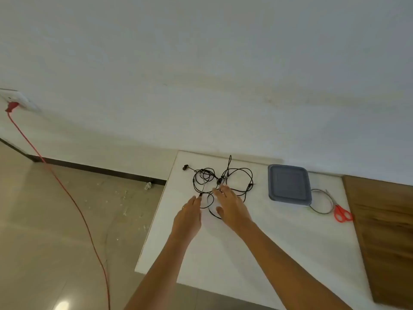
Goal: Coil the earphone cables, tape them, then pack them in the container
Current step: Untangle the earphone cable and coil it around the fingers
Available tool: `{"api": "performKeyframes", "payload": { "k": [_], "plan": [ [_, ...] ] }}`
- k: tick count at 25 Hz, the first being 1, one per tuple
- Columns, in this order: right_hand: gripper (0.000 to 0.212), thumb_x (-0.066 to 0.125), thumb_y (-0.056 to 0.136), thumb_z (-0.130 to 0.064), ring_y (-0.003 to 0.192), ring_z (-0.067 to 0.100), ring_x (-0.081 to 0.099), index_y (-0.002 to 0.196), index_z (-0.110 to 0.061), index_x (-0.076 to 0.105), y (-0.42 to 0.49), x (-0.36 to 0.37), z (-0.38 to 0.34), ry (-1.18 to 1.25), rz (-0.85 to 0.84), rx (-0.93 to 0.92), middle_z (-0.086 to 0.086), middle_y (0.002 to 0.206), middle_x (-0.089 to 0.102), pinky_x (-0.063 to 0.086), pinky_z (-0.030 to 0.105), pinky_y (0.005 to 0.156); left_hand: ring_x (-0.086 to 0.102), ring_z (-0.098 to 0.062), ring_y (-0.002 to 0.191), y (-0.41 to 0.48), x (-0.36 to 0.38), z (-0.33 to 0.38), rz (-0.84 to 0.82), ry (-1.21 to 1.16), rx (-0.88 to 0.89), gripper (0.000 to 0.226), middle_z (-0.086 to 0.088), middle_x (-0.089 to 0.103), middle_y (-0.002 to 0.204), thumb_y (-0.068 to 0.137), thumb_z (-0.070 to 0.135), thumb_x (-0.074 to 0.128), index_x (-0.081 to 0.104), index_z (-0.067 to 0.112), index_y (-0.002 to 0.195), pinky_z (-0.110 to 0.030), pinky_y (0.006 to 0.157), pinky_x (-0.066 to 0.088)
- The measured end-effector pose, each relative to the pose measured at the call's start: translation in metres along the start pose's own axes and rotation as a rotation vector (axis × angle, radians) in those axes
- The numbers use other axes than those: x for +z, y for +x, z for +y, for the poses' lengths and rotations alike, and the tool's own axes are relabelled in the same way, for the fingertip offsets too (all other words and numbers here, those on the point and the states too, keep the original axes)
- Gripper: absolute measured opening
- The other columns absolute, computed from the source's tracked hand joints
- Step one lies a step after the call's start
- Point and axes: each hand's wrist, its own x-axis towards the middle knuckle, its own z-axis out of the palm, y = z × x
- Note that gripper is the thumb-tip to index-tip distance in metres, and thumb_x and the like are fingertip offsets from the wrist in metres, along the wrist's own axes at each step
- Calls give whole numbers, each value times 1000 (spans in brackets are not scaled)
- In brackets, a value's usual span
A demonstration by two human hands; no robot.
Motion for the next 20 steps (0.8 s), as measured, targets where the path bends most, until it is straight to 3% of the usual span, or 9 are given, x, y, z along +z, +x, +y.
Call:
{"api": "performKeyframes", "payload": {
  "k": [4, 7, 11, 13, 15, 17, 20],
  "plan": [
    [34, 58, 92, -12, 142, 23, 31, 126, -13, 60, 13, 16, -8, 18, 29, -31, 12, 149, 39, 31, 33, 112, 31, -19, 142, 4, 13, -10, -3, -5, -14, 53, -4, 26, 158, 101, 18, 41, 23, 15, 151, -29, 108, 34],
    [20, 60, 91, -13, 125, 21, 49, 106, -11, 72, 16, 16, -9, 31, 102, -28, 7, 129, 58, 35, 30, 105, 33, -19, 141, 9, 14, -15, -4, 20, -4, 51, -4, 27, 158, 99, 18, 47, 32, 21, 148, -29, 107, 37],
    [11, 65, 88, -13, 116, 20, 58, 92, -9, 74, 9, -10, -10, 207, 161, -56, 2, 99, 71, 41, 38, 100, 37, -24, 138, 9, 4, -8, 38, 17, 53, 32, -9, 41, 149, 97, 20, 54, 56, 16, 128, -32, 104, 41],
    [7, 67, 85, -7, 107, 24, 64, 86, -6, 74, 3, -28, -12, 308, 260, -67, 4, 87, 74, 48, 38, 92, 50, -24, 122, 7, -11, -5, 148, -49, 153, 16, -8, 61, 121, 96, 17, 53, 62, 9, 107, -34, 97, 46],
    [9, 64, 87, -6, 82, 20, 67, 85, -7, 73, -3, -48, -15, 317, 350, -54, 2, 80, 73, 51, 32, 81, 54, -19, 107, 6, -31, -2, 223, -122, 217, 10, 0, 60, 99, 96, 14, 53, 60, 8, 94, -34, 93, 45],
    [10, 61, 89, -7, 74, 10, 63, 88, -9, 71, -8, -68, -21, 411, 394, 13, -1, 82, 71, 50, 20, 75, 51, -11, 107, 5, -55, 7, 198, -223, 245, 9, 2, 59, 102, 96, 12, 52, 58, 7, 93, -23, 97, 36],
    [8, 62, 87, -7, 71, -3, 61, 83, -11, 67, -10, -103, -30, 705, 533, 215, -6, 79, 71, 44, 10, 65, 52, -12, 86, 1, -86, 21, 168, -411, 214, 9, -2, 60, 94, 97, 10, 51, 58, 7, 94, -7, 76, 33]
  ]
}}
